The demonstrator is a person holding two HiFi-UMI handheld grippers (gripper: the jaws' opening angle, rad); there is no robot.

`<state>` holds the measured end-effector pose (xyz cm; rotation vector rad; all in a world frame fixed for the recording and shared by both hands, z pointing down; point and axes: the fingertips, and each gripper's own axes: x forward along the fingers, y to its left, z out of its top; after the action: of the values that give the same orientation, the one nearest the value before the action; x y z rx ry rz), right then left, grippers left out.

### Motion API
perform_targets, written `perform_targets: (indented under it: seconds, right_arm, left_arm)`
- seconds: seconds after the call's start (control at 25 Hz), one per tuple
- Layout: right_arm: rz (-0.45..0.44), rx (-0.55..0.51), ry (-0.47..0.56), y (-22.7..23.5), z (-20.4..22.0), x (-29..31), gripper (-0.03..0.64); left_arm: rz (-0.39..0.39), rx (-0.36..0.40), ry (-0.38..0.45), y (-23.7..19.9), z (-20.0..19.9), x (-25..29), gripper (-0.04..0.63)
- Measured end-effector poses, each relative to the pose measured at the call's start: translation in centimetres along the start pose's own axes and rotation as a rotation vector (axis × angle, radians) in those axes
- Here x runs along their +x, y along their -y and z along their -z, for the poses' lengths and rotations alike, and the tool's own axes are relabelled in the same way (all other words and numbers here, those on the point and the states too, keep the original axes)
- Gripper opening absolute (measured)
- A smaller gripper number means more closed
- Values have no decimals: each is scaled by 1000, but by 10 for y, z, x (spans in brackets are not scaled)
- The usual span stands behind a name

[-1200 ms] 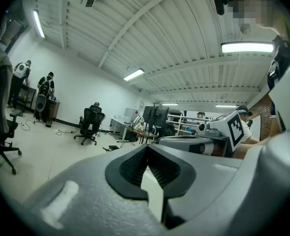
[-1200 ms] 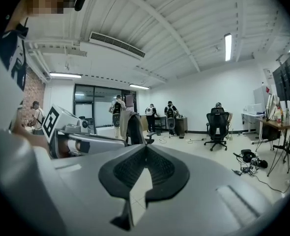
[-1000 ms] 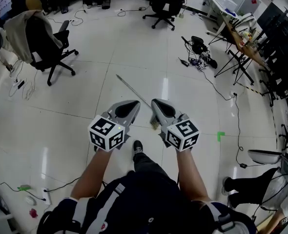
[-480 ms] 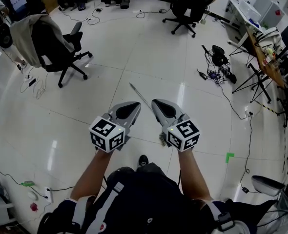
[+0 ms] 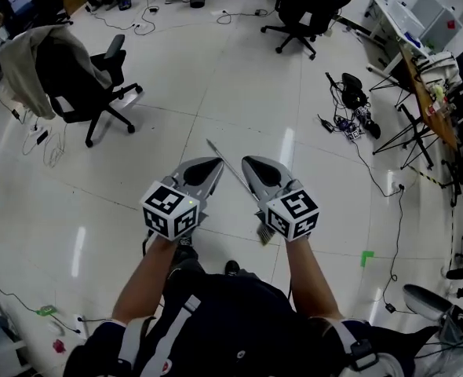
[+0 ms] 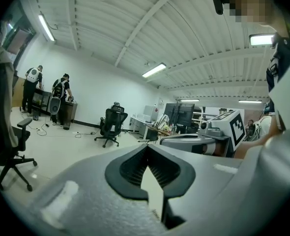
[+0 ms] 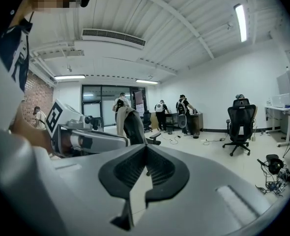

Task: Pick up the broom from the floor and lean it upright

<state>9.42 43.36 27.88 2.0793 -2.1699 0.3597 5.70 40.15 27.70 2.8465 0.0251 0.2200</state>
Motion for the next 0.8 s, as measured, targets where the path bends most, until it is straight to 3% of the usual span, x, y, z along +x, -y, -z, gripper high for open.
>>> perform_targets:
  seconds: [0.48, 0.68, 0.8]
  right_arm:
    - [173, 28, -99, 35, -11, 97, 3]
    - [207, 56, -153, 63, 17, 127, 5]
    - [189, 87, -185, 93, 39, 144, 60]
  left_arm:
    - [169, -31, -57, -117, -4, 33, 0]
    - [180, -61, -117, -153, 27, 57, 0]
    - [166, -67, -144, -175, 45, 86, 0]
